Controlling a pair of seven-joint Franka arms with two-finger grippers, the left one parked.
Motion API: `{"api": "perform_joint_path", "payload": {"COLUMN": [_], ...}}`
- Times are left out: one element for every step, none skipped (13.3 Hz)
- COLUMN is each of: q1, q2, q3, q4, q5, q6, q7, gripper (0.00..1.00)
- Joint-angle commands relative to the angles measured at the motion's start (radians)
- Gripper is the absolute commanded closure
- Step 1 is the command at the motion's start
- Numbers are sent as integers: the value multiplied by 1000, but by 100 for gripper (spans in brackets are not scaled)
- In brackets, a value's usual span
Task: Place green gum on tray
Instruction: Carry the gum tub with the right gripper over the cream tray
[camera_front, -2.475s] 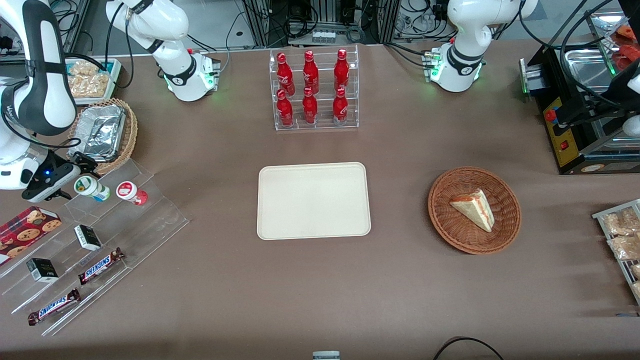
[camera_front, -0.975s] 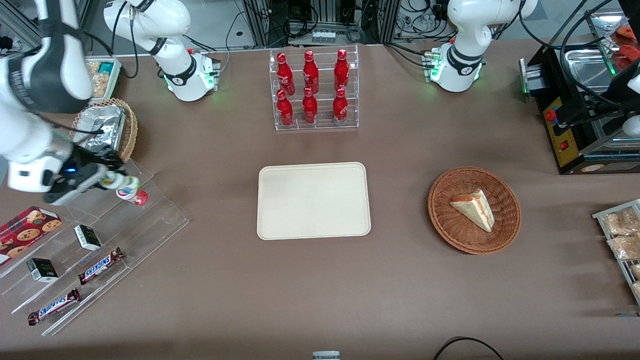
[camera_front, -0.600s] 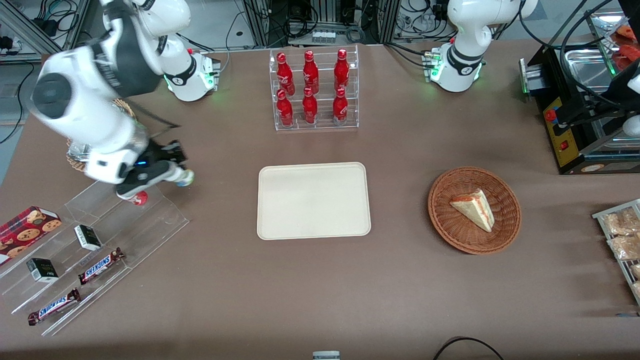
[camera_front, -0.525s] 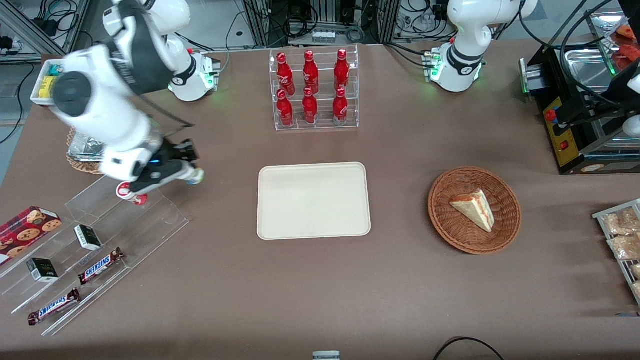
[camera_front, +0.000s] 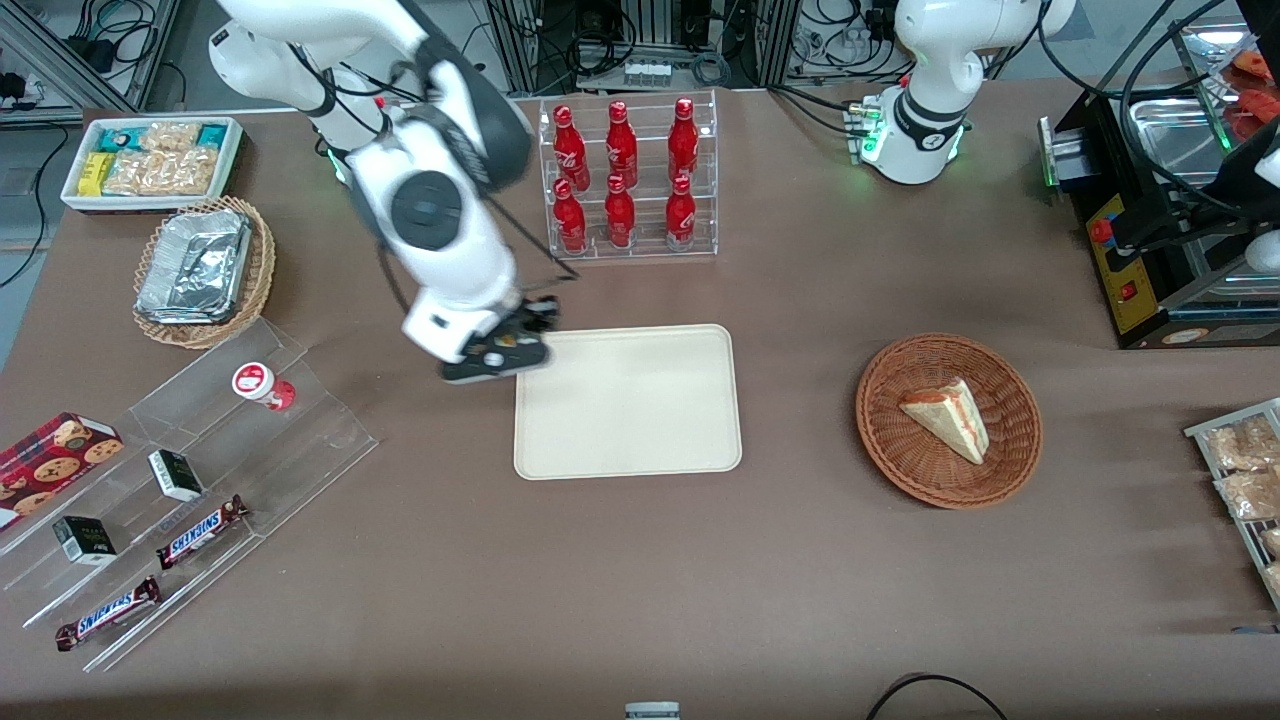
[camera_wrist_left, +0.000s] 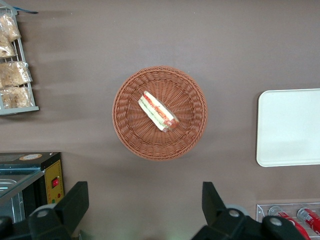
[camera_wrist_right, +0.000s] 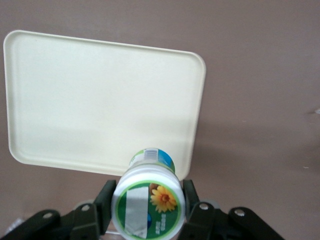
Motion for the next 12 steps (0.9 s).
{"api": "perform_joint_path", "payload": {"q1": [53,76,98,121,141,162,170,170,170,172,172,175], "q2": [114,140,163,186,209,226,240,254,266,272,280,286], "q3": [-14,-14,-14,-14,-14,-15,-17,-17,-17,-15,-15,-15], "q4": [59,59,59,59,59,59,59,59,59,56,56,56], "q5": [6,4,3,3,1,0,0,1,3,3,1,1], "q6": [87,119,151,178,202,224,248,271,287,291,293,302], "q7": [124,160,181,204,223,243,254,255,258,278,295,297], "gripper": [100,100,100,100,100,100,100,100,100,100,100,100]}}
